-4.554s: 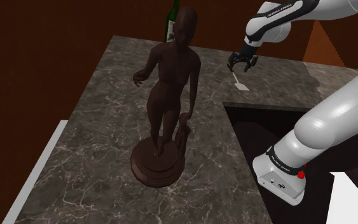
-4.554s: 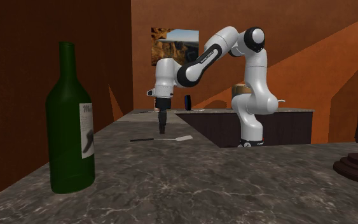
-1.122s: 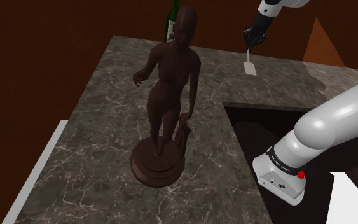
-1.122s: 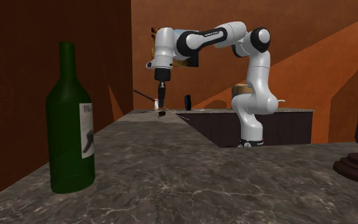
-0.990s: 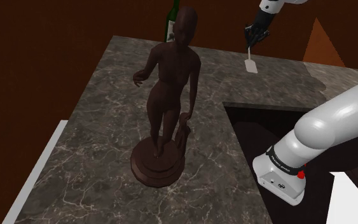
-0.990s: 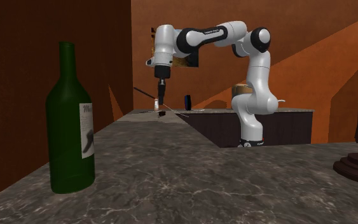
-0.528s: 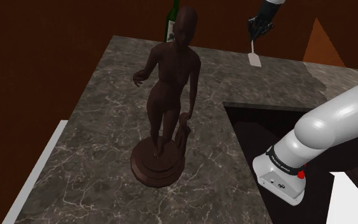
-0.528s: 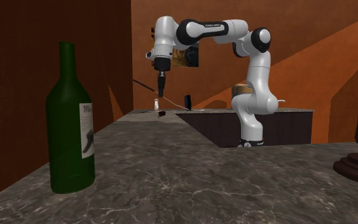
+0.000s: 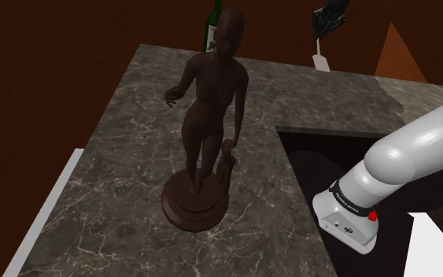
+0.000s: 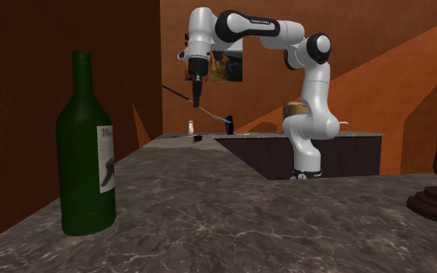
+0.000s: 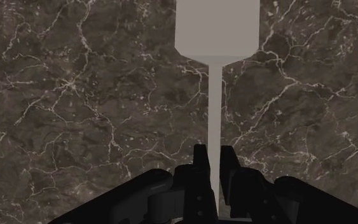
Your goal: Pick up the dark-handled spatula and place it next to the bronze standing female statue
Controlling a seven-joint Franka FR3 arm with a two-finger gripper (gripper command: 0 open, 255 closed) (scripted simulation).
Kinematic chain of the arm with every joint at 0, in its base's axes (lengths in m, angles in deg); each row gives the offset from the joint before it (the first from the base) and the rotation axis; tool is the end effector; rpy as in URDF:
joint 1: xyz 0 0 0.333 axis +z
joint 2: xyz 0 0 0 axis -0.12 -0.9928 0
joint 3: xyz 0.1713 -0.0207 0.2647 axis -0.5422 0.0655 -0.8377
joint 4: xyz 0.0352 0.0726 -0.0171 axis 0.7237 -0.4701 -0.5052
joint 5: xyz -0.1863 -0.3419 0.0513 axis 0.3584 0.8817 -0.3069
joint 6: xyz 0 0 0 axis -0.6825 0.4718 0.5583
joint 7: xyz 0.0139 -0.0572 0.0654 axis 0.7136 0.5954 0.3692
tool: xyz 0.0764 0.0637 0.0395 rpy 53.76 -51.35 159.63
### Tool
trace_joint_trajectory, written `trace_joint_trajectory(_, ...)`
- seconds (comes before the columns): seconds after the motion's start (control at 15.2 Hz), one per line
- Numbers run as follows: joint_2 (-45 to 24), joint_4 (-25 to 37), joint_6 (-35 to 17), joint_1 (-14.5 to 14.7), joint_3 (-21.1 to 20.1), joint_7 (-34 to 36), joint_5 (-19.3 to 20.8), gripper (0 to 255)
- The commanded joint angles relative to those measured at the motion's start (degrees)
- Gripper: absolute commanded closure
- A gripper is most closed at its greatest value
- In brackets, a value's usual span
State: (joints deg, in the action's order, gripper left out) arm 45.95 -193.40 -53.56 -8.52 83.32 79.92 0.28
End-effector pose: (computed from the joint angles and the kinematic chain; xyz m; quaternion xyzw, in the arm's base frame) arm 0.4184 -0.2732 0.5864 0.9384 -0.3441 0.0315 0.0113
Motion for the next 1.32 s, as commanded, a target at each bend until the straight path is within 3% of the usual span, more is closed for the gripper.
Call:
trace_joint_trajectory(0.0, -0.2, 1.8, 1.6, 0.1, -0.1, 0.0, -0.1, 255)
trace_joint_trajectory(1.25, -4.6, 21.4, 16.9, 0.3, 0.1, -1.1, -1.3, 255)
